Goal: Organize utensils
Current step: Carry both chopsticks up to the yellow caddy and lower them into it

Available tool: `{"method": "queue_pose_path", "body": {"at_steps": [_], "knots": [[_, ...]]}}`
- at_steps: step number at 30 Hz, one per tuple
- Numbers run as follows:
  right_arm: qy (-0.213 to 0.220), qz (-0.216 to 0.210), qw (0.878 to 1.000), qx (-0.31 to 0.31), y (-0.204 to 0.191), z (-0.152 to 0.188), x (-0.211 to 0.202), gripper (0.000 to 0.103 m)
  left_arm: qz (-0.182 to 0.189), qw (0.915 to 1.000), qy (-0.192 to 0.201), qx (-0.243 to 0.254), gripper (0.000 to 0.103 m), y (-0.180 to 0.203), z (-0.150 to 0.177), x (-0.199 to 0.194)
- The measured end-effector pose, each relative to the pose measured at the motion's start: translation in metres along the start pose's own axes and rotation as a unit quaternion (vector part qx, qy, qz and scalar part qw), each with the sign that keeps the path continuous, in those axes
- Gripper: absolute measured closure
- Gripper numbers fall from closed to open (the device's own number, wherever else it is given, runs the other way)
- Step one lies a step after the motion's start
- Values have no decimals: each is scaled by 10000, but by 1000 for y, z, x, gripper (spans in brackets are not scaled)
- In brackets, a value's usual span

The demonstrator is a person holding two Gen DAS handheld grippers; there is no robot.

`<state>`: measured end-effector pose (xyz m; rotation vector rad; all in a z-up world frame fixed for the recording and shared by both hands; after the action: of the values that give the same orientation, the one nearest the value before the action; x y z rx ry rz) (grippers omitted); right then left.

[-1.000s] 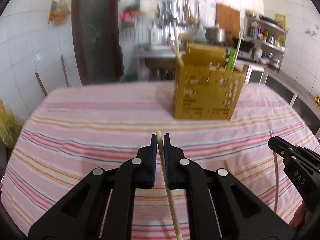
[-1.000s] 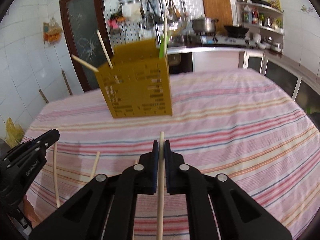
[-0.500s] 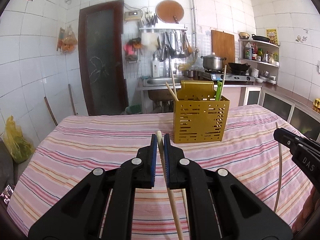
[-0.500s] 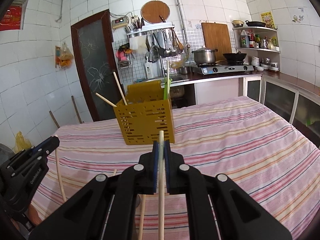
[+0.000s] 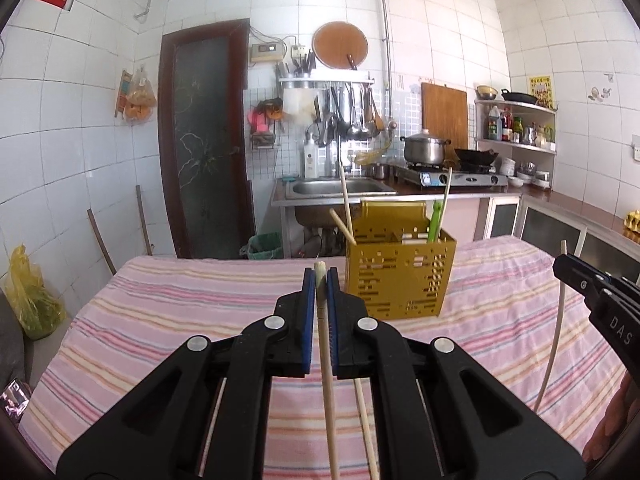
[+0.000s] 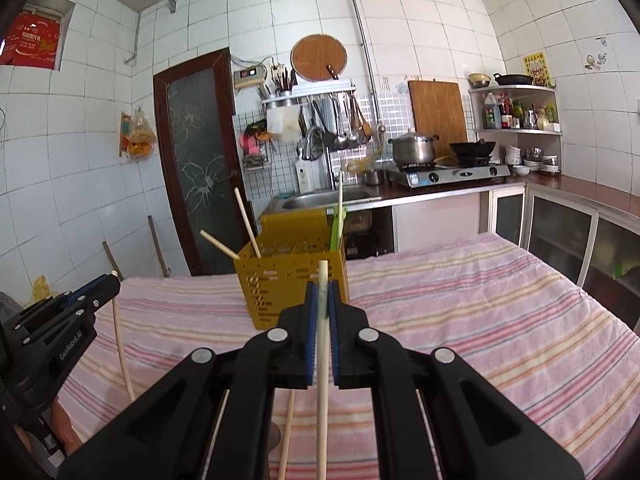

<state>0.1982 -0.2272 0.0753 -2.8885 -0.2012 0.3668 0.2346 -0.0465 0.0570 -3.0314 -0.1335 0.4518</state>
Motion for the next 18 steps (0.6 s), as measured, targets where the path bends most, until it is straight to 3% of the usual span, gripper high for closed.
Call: {"method": "queue_pose_path", "body": {"at_steps": [9, 18], "knots": [[515, -13, 9985, -161, -3, -59, 12, 97, 194, 9989, 392, -178, 99, 10, -61, 9], [1195, 54, 9921, -368, 1, -161, 50, 97, 284, 9935, 1022, -414, 99, 32, -165, 43]]}}
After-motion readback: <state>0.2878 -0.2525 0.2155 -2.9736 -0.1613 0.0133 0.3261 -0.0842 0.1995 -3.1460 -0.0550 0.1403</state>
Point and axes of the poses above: each gripper's, at about its wrist camera, not at the fingertips, and x roughly the way its jaws point, y to its right, z to its underside, the point moved 8 cm from there along x, roughly the way its jaws point, and after that the axes turned 12 degrees about -z, right-handed, at the moved point
